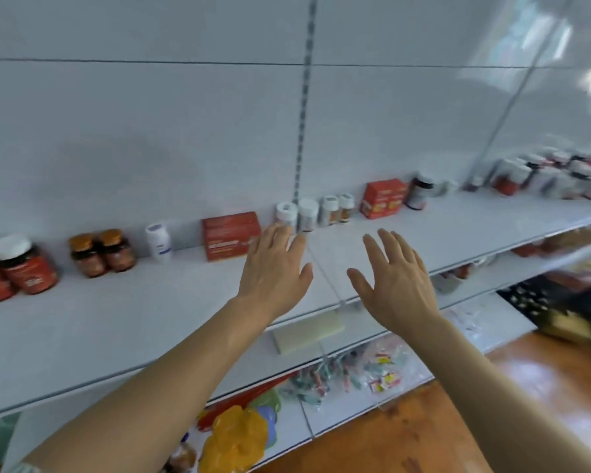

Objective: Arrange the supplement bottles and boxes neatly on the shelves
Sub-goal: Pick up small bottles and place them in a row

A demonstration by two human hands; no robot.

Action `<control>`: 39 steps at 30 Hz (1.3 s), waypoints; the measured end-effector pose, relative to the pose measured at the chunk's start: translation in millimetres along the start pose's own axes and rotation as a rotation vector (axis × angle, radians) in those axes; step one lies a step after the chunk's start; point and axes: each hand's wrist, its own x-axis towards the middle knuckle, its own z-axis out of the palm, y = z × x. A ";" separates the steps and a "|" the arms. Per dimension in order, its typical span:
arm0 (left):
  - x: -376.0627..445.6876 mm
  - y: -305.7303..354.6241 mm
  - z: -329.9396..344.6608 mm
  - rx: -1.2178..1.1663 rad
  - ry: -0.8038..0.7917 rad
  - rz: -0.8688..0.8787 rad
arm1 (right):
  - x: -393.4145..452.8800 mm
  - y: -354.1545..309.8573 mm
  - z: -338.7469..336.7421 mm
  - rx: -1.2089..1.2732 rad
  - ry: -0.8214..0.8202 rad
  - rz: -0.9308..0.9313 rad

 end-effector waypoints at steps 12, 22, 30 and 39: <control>152.4 226.1 79.9 -0.159 -0.015 0.300 | -2.7 239.8 -12.1 -0.122 0.023 0.302; 286.1 395.5 140.2 -0.224 -0.051 0.458 | 42.0 417.9 -26.5 -0.207 -0.001 0.445; 368.4 520.8 196.1 -0.200 -0.070 0.492 | 68.9 570.4 -11.5 -0.166 0.021 0.484; 448.0 644.6 251.8 -0.173 -0.096 0.361 | 119.3 752.1 -4.1 -0.167 -0.013 0.368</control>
